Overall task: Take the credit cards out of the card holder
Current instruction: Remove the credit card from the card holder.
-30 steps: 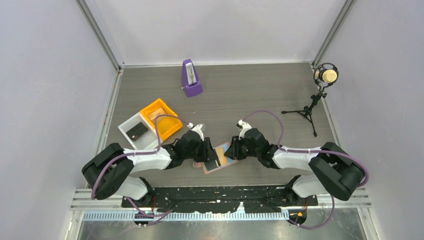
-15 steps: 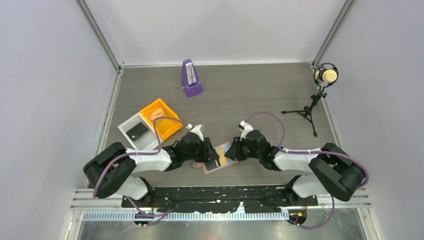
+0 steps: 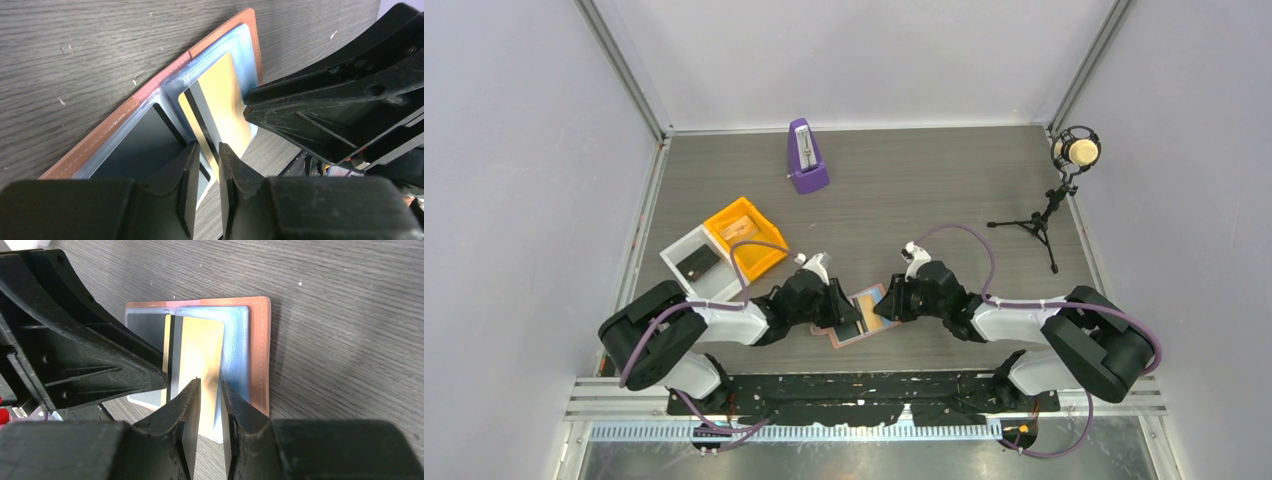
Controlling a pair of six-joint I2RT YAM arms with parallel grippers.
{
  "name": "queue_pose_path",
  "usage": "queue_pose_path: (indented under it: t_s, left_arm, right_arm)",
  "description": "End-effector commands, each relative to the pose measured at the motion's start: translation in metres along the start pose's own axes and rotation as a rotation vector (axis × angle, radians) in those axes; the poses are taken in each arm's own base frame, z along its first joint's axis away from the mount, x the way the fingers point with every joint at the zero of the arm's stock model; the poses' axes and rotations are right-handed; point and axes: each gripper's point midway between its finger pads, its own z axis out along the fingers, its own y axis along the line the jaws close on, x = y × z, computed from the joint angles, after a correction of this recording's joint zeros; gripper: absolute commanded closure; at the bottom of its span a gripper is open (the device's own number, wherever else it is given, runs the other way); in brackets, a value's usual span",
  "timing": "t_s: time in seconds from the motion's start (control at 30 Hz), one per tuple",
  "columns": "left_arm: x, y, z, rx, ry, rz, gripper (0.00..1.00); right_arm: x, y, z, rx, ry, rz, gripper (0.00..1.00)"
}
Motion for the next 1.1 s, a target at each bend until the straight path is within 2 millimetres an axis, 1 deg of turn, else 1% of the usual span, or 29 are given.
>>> queue_pose_path:
  t_s: [0.0, 0.03, 0.1, 0.13, 0.27, 0.37, 0.5, 0.73, 0.9, 1.07]
  left_arm:
    - [-0.003, -0.013, 0.001, 0.072, -0.023, -0.031, 0.82]
    - [-0.003, -0.014, 0.001, 0.079, -0.029, -0.040, 0.85]
    - [-0.003, -0.016, 0.002, 0.094, -0.032, -0.055, 0.96]
    - [-0.004, -0.017, 0.002, 0.100, -0.034, -0.059, 1.00]
    - [-0.005, -0.012, 0.001, 0.080, -0.038, -0.069, 1.00]
    - [-0.008, -0.003, -0.006, 0.048, -0.056, -0.072, 1.00]
    - [-0.007, 0.008, -0.015, -0.048, -0.031, -0.023, 1.00]
    - [-0.008, 0.016, -0.025, -0.105, -0.037, -0.012, 1.00]
    - [-0.007, 0.017, -0.033, -0.107, -0.037, -0.008, 1.00]
    - [-0.014, 0.010, -0.043, -0.082, -0.084, -0.005, 1.00]
  right_arm:
    - [0.012, -0.012, -0.004, 0.038, 0.031, 0.009, 0.71]
    - [0.012, -0.012, -0.004, 0.037, 0.030, 0.010, 0.71]
    - [0.013, -0.012, -0.004, 0.037, 0.031, 0.012, 0.71]
    - [0.013, -0.012, -0.004, 0.035, 0.031, 0.012, 0.71]
    - [0.013, -0.013, -0.005, 0.039, 0.026, 0.015, 0.71]
    - [0.011, -0.014, -0.006, 0.049, 0.016, 0.015, 0.71]
    - [0.007, -0.014, -0.008, 0.056, -0.002, 0.016, 0.70]
    - [0.001, -0.013, -0.009, 0.061, -0.012, 0.006, 0.70]
    - [-0.007, -0.010, -0.013, 0.057, -0.035, -0.034, 0.70]
    - [-0.021, -0.001, -0.018, 0.028, -0.070, -0.128, 0.65]
